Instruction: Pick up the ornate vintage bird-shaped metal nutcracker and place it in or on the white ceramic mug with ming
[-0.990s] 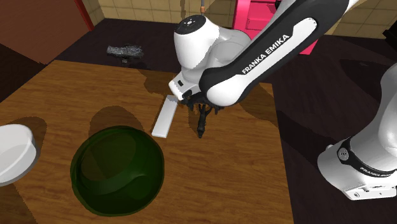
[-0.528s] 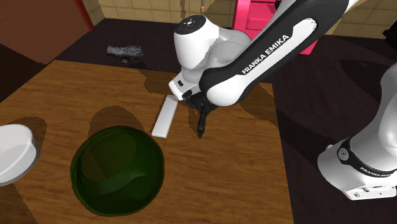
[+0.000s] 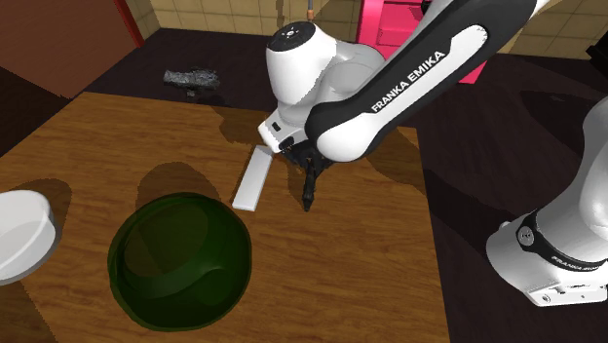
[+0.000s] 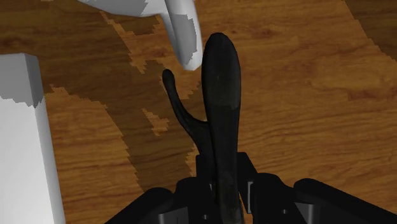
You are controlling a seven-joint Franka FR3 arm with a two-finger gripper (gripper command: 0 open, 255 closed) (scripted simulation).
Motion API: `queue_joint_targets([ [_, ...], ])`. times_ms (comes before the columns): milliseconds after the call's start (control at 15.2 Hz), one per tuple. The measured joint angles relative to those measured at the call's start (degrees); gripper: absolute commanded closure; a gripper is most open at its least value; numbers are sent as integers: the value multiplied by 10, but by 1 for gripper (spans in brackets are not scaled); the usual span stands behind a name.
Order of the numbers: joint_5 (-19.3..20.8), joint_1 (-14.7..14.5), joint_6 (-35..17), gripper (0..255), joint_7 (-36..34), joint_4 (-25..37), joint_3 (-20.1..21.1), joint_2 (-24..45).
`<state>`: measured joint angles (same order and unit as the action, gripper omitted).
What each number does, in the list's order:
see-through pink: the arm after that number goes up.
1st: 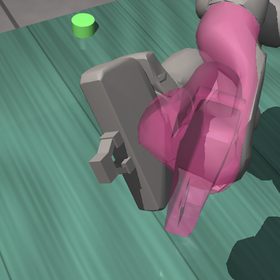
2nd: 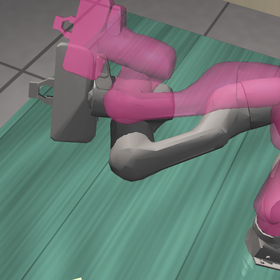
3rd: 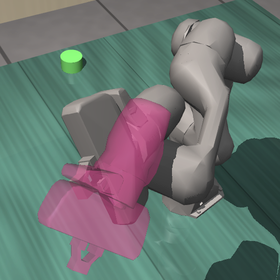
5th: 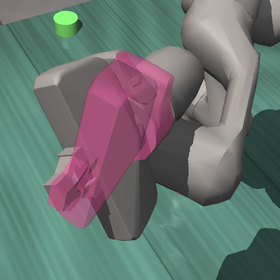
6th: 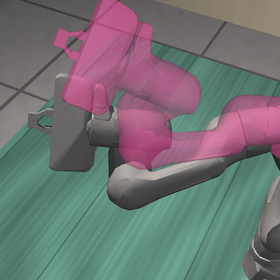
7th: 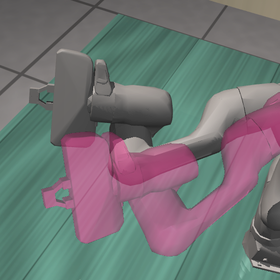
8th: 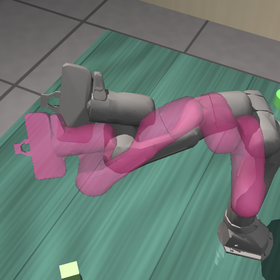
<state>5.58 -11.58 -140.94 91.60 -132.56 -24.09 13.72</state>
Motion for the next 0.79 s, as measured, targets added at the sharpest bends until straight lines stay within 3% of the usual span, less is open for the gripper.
queue_joint_targets([
  [792,32,-10,87,255,-12,16,-10,-75],
])
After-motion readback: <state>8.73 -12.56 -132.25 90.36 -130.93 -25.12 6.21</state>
